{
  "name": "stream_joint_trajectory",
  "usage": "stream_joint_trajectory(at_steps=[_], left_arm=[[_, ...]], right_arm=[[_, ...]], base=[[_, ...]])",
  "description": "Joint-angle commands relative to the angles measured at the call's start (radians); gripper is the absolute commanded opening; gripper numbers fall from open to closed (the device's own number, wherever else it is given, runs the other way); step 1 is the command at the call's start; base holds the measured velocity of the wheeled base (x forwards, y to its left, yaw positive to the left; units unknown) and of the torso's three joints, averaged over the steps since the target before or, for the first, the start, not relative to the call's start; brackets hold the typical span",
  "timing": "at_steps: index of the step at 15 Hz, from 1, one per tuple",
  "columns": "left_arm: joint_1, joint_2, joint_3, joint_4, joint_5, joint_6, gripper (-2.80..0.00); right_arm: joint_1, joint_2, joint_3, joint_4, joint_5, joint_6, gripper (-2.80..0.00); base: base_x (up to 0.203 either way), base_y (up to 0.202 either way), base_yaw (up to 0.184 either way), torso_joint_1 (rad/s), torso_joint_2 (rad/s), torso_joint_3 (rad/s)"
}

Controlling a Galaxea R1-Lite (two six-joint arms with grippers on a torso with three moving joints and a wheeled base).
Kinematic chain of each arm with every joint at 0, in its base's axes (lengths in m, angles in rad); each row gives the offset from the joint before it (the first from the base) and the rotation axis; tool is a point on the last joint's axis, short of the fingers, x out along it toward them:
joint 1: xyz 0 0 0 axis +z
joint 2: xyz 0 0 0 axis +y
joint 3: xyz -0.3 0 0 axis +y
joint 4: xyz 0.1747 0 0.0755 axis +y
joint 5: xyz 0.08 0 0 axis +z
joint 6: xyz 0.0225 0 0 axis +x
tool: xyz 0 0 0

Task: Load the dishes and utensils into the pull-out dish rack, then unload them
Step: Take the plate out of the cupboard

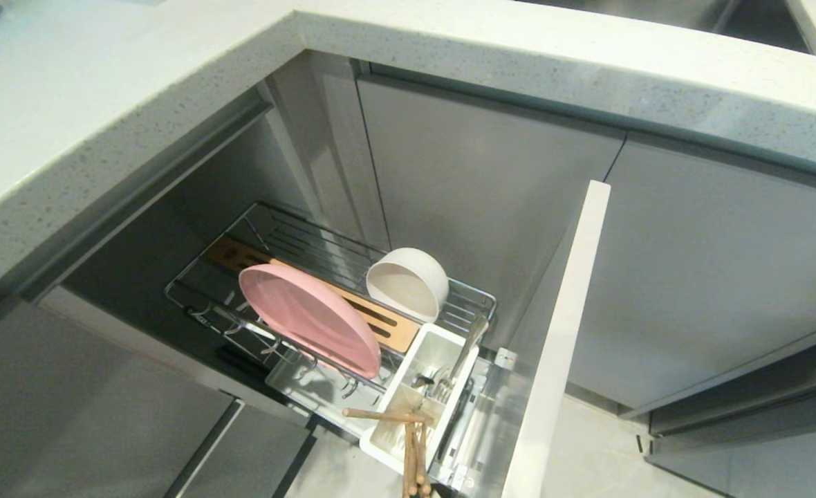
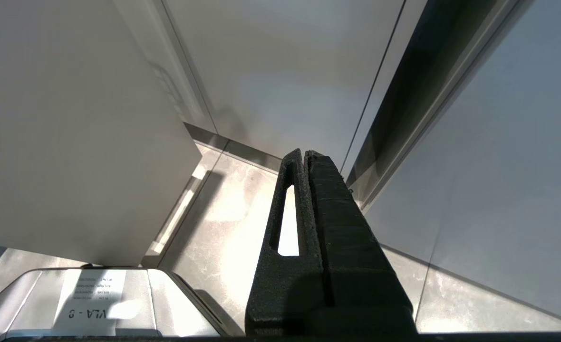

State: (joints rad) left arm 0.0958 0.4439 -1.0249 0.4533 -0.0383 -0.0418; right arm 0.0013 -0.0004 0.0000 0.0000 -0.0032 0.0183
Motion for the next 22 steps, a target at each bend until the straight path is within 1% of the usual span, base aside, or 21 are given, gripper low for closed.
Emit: stream_joint_trajectory(at_steps=[1,5,7,9,10,12,16,17,18,19,21,22], left_arm=[[-0.026,-0.146,0.152,-0.046,-0.003,0.039,-2.80],[-0.071,-0.264,0.355,-0.131,0.006,0.073,-2.80],[-0.088,-0.322,0.474,-0.238,0.004,0.104,-2.80],[-0.092,-0.353,0.597,-0.336,0.009,0.111,-2.80],[-0.093,-0.385,0.682,-0.375,0.009,0.114,-2.80],[-0.094,-0.430,0.825,-0.454,0.011,0.106,-2.80],[-0.094,-0.443,1.045,-0.579,0.030,0.083,-2.80],[-0.094,-0.444,1.053,-0.572,0.033,0.064,-2.80],[-0.094,-0.444,1.051,-0.516,0.033,0.050,-2.80],[-0.094,-0.444,1.046,-0.501,0.026,0.045,-2.80],[-0.094,-0.443,1.048,-0.502,0.024,0.052,-2.80],[-0.094,-0.444,1.048,-0.502,0.025,0.045,-2.80]], right_arm=[[0.000,0.000,0.002,0.000,0.000,0.000,-2.80],[0.000,0.000,0.002,0.000,0.000,0.000,-2.80],[0.000,0.000,0.002,0.000,0.000,0.000,-2.80],[0.000,0.000,0.002,0.000,0.000,0.000,-2.80],[0.000,0.000,0.002,0.000,0.000,0.000,-2.80],[0.000,0.000,0.002,0.000,0.000,0.000,-2.80],[0.000,0.000,0.002,0.000,0.000,0.000,-2.80],[0.000,0.000,0.002,0.000,0.000,0.000,-2.80],[0.000,0.000,0.002,0.000,0.000,0.000,-2.80],[0.000,0.000,0.002,0.000,0.000,0.000,-2.80],[0.000,0.000,0.002,0.000,0.000,0.000,-2.80],[0.000,0.000,0.002,0.000,0.000,0.000,-2.80]], base=[[0.000,0.000,0.000,0.000,0.00,0.000],[0.000,0.000,0.000,0.000,0.00,0.000],[0.000,0.000,0.000,0.000,0.00,0.000],[0.000,0.000,0.000,0.000,0.00,0.000],[0.000,0.000,0.000,0.000,0.00,0.000],[0.000,0.000,0.000,0.000,0.00,0.000],[0.000,0.000,0.000,0.000,0.00,0.000],[0.000,0.000,0.000,0.000,0.00,0.000],[0.000,0.000,0.000,0.000,0.00,0.000],[0.000,0.000,0.000,0.000,0.00,0.000],[0.000,0.000,0.000,0.000,0.00,0.000],[0.000,0.000,0.000,0.000,0.00,0.000]])
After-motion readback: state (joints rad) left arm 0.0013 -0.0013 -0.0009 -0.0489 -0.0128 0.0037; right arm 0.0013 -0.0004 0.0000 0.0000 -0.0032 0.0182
